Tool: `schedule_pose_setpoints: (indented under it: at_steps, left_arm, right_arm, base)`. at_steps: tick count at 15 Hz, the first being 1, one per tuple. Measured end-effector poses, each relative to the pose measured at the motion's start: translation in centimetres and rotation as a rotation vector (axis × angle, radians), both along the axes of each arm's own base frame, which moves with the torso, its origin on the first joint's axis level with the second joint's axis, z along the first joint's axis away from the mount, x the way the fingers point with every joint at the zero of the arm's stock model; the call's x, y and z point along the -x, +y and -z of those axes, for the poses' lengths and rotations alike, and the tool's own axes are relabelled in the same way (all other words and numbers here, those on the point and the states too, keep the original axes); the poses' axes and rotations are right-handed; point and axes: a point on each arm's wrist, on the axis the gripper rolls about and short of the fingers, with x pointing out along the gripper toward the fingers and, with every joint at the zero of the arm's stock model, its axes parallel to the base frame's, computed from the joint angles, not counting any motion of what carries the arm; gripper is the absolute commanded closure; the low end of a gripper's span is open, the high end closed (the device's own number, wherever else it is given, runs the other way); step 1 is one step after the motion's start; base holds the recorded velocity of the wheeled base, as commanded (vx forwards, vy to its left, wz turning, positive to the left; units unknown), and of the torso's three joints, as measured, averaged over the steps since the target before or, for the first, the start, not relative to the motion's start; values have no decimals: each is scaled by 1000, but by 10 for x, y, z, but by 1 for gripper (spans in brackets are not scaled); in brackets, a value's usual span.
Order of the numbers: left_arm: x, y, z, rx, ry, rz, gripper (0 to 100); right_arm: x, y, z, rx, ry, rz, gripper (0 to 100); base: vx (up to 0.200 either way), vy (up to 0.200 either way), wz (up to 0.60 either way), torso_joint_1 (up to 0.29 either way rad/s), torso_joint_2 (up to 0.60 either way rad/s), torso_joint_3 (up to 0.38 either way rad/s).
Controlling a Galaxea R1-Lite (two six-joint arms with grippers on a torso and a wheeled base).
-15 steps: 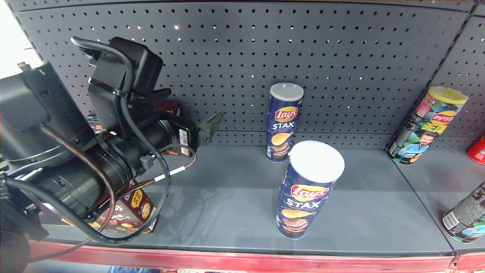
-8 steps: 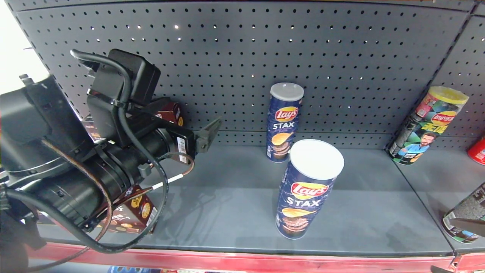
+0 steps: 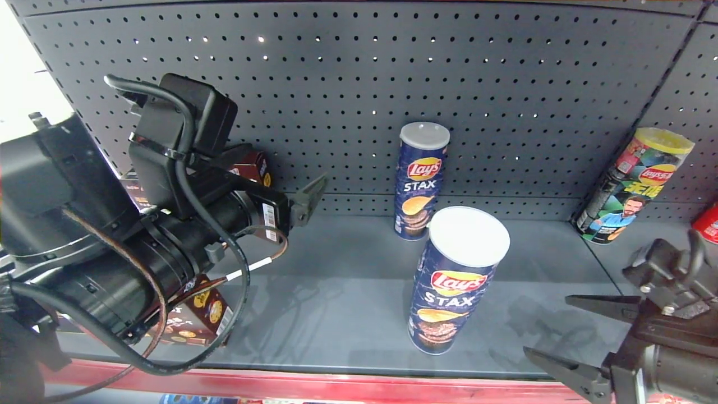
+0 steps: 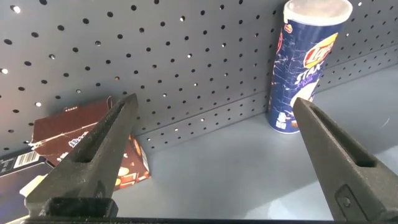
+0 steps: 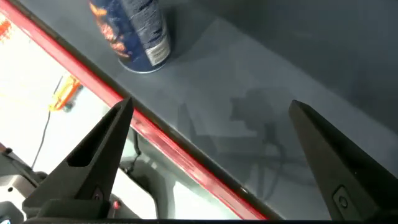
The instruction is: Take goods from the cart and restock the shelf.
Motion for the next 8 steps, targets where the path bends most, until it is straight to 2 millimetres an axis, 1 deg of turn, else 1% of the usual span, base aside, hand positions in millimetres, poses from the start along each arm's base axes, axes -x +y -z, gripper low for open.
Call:
schedule_pose_setpoints:
  at_steps: [4, 8]
  left_arm:
    - [-4, 0, -1, 1, -6, -9, 0]
    - [-5, -1, 0, 0, -7, -9, 0]
  right_arm:
    - [-22, 20, 1, 29, 34, -15, 0]
    - [-41, 33, -1, 38, 45, -10, 0]
  base:
    - [0, 0, 0, 0, 0, 0]
    - [0, 0, 0, 0, 0, 0]
